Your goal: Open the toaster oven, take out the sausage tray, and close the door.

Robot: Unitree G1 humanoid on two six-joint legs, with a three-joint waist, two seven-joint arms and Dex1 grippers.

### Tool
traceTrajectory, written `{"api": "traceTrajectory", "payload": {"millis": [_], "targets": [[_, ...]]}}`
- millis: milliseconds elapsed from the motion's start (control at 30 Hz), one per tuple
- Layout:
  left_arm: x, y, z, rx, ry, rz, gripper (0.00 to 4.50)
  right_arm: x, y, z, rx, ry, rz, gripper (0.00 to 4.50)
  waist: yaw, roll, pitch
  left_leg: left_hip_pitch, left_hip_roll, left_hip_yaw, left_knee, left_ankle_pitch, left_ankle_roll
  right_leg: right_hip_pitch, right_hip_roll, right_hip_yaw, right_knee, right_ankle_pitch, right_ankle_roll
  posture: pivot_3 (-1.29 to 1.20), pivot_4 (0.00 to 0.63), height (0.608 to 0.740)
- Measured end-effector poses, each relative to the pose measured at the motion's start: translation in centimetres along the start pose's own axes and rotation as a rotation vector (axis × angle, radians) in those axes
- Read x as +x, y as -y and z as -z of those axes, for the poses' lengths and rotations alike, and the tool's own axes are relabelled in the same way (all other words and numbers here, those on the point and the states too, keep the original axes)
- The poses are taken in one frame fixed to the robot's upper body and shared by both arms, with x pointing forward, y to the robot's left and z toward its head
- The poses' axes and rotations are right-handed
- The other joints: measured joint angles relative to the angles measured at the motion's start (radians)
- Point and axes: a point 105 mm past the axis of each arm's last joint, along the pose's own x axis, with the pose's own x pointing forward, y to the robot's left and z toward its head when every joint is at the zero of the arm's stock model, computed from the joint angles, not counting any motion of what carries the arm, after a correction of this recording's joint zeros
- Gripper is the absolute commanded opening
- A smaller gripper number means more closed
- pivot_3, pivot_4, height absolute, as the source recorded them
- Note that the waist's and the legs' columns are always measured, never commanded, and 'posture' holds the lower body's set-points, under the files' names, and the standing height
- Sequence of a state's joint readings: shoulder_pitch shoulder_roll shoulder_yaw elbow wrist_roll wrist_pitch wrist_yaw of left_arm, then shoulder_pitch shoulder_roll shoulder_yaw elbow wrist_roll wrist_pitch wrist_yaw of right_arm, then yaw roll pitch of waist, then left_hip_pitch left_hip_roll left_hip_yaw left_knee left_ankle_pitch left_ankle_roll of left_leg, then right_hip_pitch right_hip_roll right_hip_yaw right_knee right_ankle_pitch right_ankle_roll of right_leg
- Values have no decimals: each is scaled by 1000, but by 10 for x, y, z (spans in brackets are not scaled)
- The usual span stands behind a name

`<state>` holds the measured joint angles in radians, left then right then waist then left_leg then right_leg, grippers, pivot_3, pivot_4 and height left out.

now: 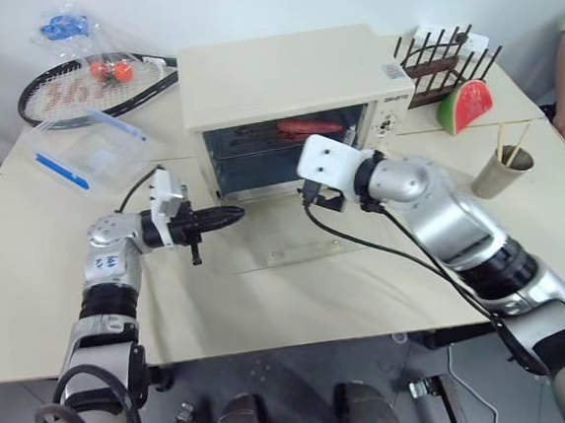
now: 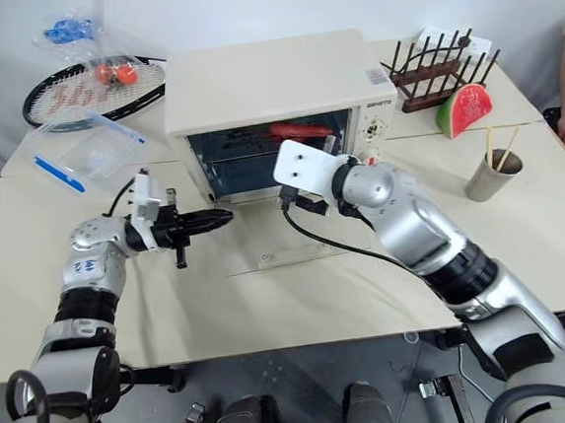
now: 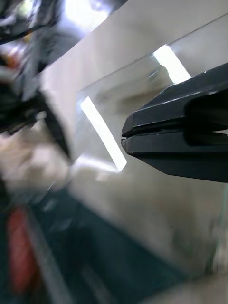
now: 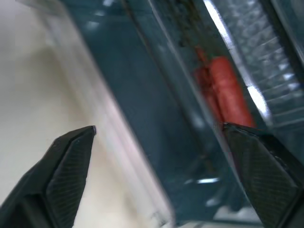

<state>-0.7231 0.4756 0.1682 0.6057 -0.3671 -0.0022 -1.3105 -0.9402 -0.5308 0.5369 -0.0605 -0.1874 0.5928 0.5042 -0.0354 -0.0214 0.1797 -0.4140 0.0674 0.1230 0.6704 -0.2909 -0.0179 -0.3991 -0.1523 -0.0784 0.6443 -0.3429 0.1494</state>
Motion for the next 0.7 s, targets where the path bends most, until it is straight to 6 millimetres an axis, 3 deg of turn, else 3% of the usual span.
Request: {"api": "traceTrajectory", "payload": {"millis": [167,400,567,700], "targets": [[-24,16,3,-59,67,-168,38,26,-2,-6,-129,12,43,4500,-27,0,0,2,0,-2,-3,0,-1,0,0,0,2,0,0,0,150,740],[-39,26,-15,-85,117,-266,38,41,-16,-11,-263,44,17,4500,-27,0,0,2,0,-2,-3,0,-1,1,0,0,2,0,0,0,150,740],[-47,30,-9,-122,105,-326,38,50,-17,-12,-346,33,16,4500,-27,0,0,3,0,-2,-3,0,-1,1,0,0,2,0,0,0,150,740],[-45,30,-14,-107,115,-335,0,59,-14,-10,-381,-9,37,3578,-27,0,0,3,0,-2,-4,0,-1,1,0,0,2,0,0,0,150,740]]}}
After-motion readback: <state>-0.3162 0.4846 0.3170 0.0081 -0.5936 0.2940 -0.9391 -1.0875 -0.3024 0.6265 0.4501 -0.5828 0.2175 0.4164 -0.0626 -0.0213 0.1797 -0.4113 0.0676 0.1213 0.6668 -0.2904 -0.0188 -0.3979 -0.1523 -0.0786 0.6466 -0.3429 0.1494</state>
